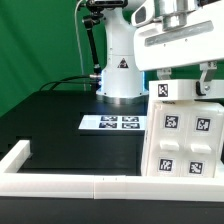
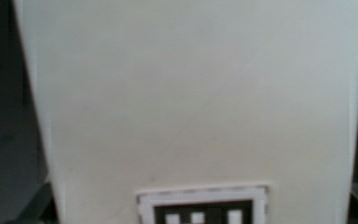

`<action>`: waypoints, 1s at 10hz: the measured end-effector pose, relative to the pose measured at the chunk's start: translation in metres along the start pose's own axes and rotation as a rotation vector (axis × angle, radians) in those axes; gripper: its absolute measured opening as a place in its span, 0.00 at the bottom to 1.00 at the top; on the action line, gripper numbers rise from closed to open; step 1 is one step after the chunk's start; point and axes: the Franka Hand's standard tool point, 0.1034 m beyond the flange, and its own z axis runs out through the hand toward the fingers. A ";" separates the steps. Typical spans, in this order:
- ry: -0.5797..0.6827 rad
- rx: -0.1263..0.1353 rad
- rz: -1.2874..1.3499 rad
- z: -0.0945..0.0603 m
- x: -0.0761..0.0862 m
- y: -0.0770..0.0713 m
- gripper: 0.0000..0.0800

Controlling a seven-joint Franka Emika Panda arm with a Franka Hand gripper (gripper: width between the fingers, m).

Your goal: Assemble cabinet

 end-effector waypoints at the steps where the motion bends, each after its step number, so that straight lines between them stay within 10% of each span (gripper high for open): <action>1: -0.005 0.003 0.063 0.000 0.000 0.000 0.70; 10: -0.064 0.050 0.765 0.000 -0.002 0.003 0.70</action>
Offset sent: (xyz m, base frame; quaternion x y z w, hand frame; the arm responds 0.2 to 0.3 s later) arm 0.0000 0.0000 0.0000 0.0000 0.0000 0.1938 0.9810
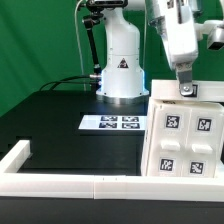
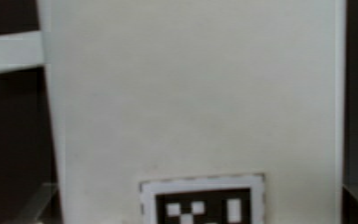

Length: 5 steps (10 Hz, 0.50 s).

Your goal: Assemble cabinet

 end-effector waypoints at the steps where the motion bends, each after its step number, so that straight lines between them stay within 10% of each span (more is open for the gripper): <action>1: -0.008 0.000 0.037 0.000 0.000 0.000 0.70; 3: -0.012 0.003 0.016 -0.001 -0.001 0.000 0.70; 4: -0.017 0.008 -0.012 -0.005 -0.002 0.000 0.93; 5: -0.025 0.012 -0.021 -0.010 -0.003 0.001 0.93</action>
Offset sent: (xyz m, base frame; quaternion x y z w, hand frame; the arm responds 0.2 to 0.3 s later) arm -0.0132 0.0009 0.0160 0.0026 -0.0220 -0.0284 0.9994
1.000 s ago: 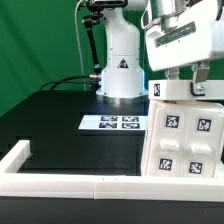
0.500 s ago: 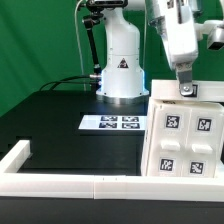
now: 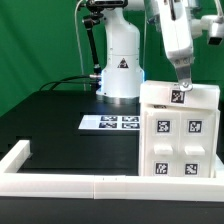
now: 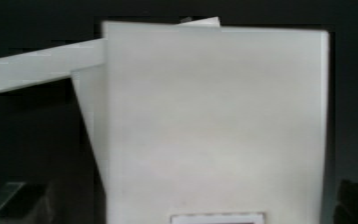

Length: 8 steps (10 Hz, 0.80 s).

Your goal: Assemble cabinet

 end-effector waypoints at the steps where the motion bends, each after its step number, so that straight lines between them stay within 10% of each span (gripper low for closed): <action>1: -0.008 0.005 -0.011 -0.006 -0.001 0.001 0.99; 5: -0.017 0.015 -0.071 -0.013 -0.003 0.000 1.00; 8: -0.029 -0.045 -0.415 -0.017 -0.012 0.000 1.00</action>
Offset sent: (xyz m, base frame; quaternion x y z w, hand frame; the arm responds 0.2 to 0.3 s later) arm 0.0000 0.0000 0.0000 0.0000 0.0000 -0.0650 0.9979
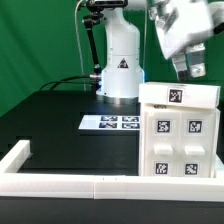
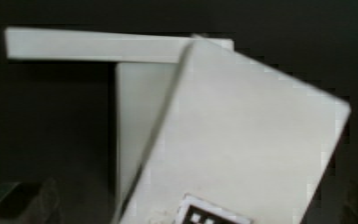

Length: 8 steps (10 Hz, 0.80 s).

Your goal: Assemble cabinet

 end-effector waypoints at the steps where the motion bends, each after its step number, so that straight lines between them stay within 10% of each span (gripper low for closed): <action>1: -0.007 -0.014 -0.173 0.000 0.000 -0.001 1.00; 8: -0.037 -0.036 -0.813 0.004 0.001 -0.001 1.00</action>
Offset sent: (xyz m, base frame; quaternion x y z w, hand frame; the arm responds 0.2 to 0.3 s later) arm 0.0000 0.0000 0.0000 0.0000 0.0000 -0.1938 0.9810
